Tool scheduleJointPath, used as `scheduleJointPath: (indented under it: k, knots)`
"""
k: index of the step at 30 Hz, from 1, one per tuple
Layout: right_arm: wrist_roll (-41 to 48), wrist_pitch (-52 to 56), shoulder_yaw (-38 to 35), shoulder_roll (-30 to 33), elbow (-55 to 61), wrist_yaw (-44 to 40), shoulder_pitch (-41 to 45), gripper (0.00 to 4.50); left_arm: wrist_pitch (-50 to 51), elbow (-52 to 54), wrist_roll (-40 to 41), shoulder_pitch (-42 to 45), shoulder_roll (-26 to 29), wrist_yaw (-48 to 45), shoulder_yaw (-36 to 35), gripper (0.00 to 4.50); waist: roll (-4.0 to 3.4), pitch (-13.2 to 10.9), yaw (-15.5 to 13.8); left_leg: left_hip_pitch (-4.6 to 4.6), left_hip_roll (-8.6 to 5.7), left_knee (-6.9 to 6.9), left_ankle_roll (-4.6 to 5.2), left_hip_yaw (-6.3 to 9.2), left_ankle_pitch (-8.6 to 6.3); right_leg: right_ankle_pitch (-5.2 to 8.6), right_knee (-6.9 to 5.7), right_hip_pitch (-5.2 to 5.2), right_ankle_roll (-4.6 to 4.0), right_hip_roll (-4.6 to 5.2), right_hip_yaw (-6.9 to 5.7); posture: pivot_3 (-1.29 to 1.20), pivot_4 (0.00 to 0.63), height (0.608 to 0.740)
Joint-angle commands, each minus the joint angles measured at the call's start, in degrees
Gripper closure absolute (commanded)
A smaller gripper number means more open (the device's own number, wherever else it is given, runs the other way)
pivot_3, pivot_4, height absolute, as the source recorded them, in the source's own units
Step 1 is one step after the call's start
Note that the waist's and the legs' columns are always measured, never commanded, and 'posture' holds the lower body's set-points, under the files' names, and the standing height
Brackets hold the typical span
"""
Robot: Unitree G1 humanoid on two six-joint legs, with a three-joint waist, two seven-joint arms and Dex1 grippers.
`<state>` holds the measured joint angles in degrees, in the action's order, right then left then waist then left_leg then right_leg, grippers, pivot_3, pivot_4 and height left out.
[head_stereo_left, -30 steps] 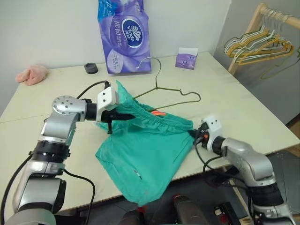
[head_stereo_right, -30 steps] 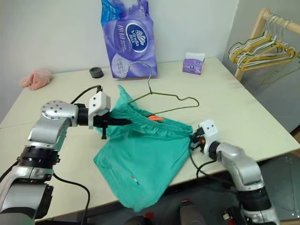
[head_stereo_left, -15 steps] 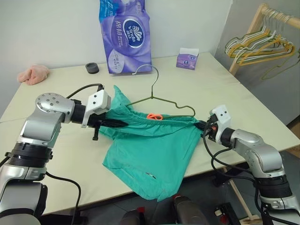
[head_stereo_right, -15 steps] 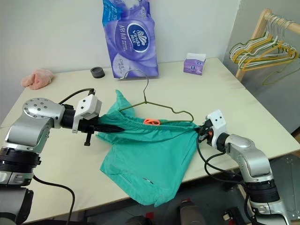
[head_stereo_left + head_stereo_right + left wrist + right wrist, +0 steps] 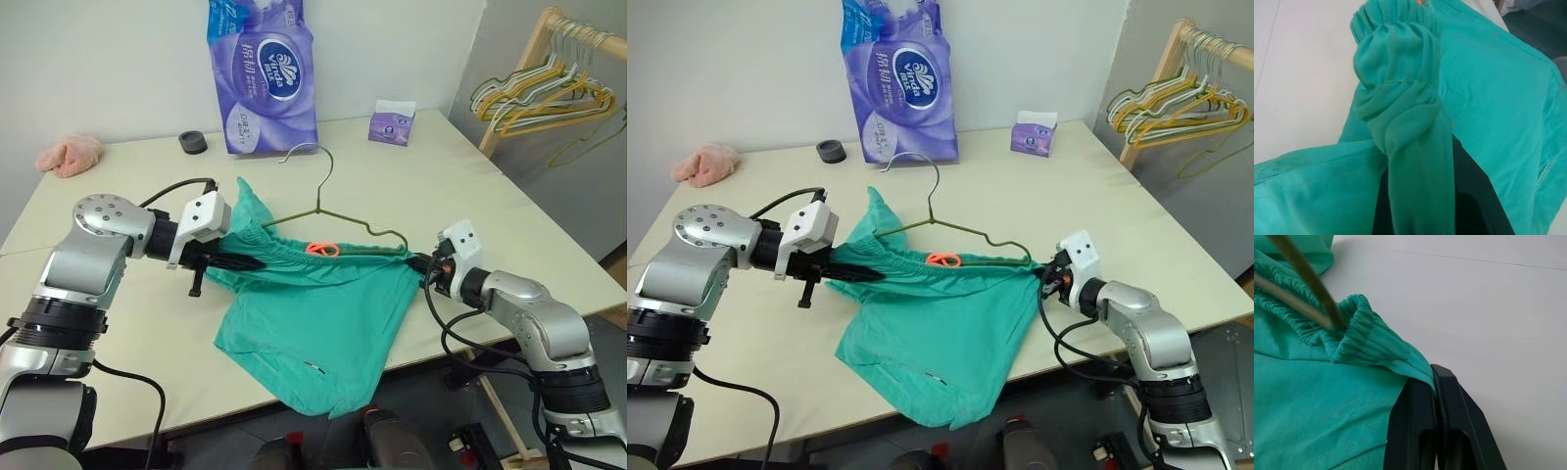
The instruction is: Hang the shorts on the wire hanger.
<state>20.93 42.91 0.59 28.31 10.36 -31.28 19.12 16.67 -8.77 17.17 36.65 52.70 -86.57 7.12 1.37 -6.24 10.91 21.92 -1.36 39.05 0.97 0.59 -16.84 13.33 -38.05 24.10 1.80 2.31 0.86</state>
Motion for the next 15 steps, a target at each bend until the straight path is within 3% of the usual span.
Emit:
scheduleJointPath:
  k: [1, 15]
  knots:
    - [-1.1, 0.3, -3.8, 2.1, -1.1, 1.6, -0.3, 4.50, -2.0, 0.0, -0.6, 0.0, 3.1, -1.2, -2.2, 4.49, 0.00, 0.0, 0.0, 0.00, 0.00, 0.00, 0.00, 0.00, 0.00, 0.00, 0.00, 0.00, 0.00, 0.00, 0.00, -0.21, 0.064, 0.740]
    - [-0.5, 0.4, -3.9, 3.3, 0.0, 0.8, -0.8, 4.50, -7.2, -6.1, -5.1, 0.9, 3.1, 2.1, -1.3, 4.49, 0.00, 0.0, 0.0, 0.00, 0.00, 0.00, 0.00, 0.00, 0.00, 0.00, 0.00, 0.00, 0.00, 0.01, 0.00, -0.21, 0.058, 0.740]
